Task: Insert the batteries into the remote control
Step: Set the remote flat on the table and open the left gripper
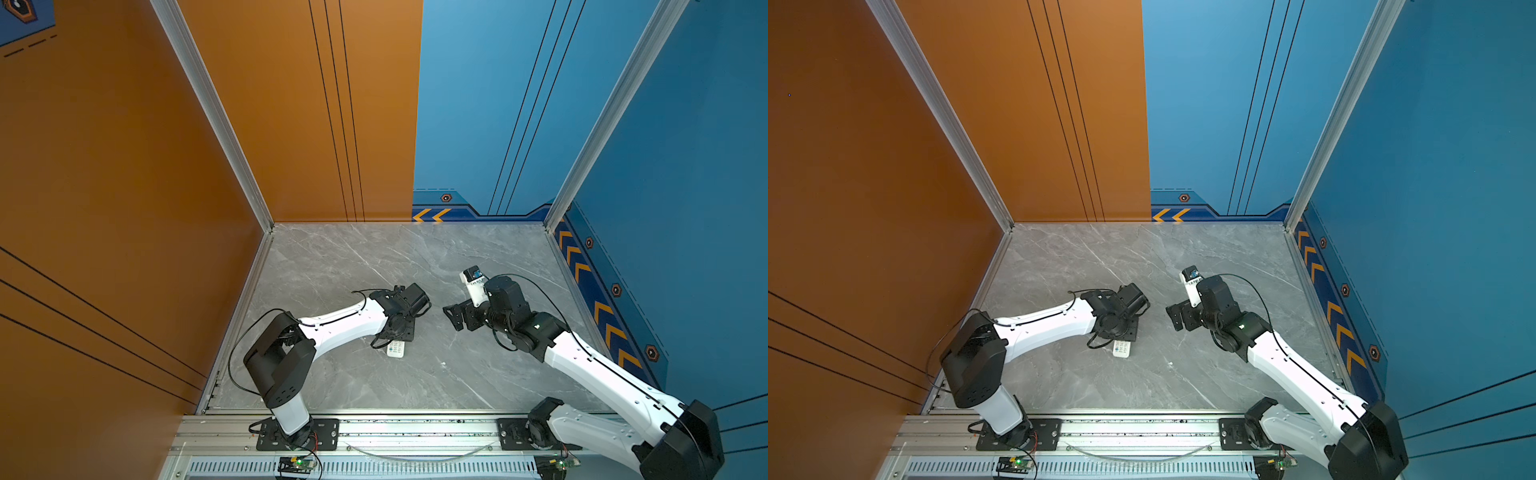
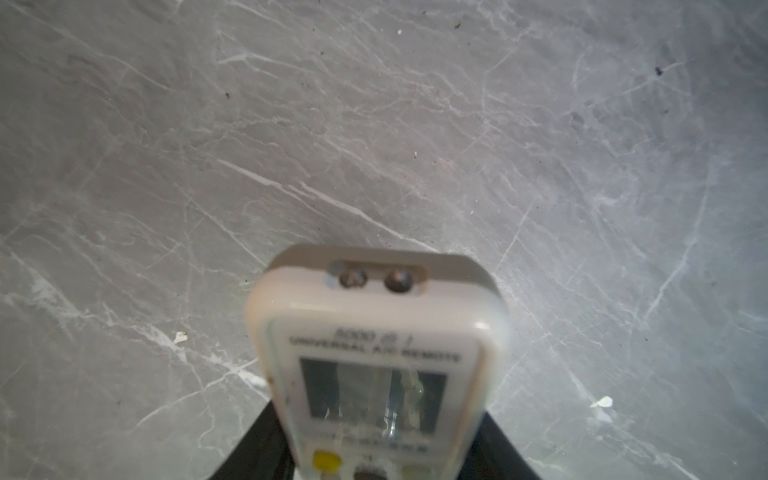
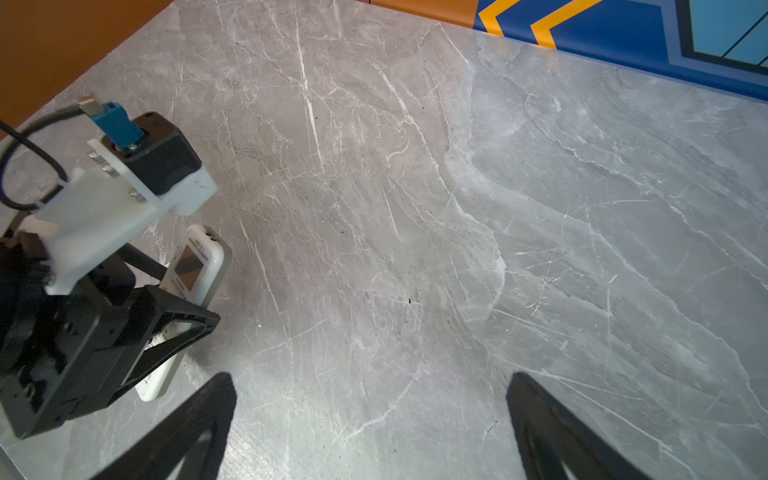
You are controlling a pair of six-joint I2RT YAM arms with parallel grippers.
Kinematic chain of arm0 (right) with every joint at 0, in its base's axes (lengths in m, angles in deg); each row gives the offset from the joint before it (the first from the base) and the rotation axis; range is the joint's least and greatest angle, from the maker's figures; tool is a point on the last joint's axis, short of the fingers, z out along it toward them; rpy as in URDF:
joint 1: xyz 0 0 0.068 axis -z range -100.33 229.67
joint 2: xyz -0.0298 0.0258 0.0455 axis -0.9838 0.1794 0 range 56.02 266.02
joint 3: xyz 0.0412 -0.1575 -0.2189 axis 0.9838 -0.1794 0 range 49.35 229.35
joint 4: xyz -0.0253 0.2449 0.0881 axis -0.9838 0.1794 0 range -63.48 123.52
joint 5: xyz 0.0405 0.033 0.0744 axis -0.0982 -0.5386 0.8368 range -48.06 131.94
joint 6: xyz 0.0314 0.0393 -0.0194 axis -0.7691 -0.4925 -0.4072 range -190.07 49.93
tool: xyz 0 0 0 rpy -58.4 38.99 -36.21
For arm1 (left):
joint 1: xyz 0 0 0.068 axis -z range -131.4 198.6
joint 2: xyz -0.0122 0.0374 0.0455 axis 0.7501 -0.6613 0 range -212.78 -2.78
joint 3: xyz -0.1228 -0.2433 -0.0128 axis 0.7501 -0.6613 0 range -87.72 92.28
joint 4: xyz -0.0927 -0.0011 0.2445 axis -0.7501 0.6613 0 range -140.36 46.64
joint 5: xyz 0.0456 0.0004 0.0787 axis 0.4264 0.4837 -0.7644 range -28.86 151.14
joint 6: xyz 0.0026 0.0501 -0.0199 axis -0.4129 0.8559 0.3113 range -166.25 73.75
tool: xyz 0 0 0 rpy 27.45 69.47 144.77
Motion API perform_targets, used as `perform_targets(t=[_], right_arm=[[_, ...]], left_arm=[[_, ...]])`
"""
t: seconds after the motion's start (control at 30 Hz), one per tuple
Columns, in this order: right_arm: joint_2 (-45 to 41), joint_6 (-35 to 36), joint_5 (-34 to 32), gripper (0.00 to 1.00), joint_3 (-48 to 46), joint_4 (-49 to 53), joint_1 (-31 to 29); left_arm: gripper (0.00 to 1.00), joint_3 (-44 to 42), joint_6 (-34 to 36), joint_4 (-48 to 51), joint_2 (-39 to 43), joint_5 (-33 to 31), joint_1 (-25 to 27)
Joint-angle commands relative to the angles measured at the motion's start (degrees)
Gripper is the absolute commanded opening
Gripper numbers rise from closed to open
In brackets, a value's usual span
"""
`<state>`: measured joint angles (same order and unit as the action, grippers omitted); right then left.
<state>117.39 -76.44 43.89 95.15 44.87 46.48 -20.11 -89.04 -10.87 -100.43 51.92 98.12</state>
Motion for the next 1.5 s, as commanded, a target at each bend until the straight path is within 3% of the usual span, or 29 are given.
perform_targets(t=[0.0, 1.3, 1.47], right_arm=[[0.31, -0.44, 1.10, 1.00, -0.99, -1.10, 0.32], [0.35, -0.75, 2.03, 1.00, -0.94, -1.47, 1.03], [0.25, -0.80, 2.17, 1.00, -0.98, -1.49, 1.11]], left_arm=[[0.05, -1.05, -0.90, -0.85, -1.47, 0.32, 0.22], [0.08, -6.44, -2.29, -7.89, -7.89, 3.57, -2.04], [0.12, -6.53, -2.65, -8.11, -8.42, 3.81, -1.99]])
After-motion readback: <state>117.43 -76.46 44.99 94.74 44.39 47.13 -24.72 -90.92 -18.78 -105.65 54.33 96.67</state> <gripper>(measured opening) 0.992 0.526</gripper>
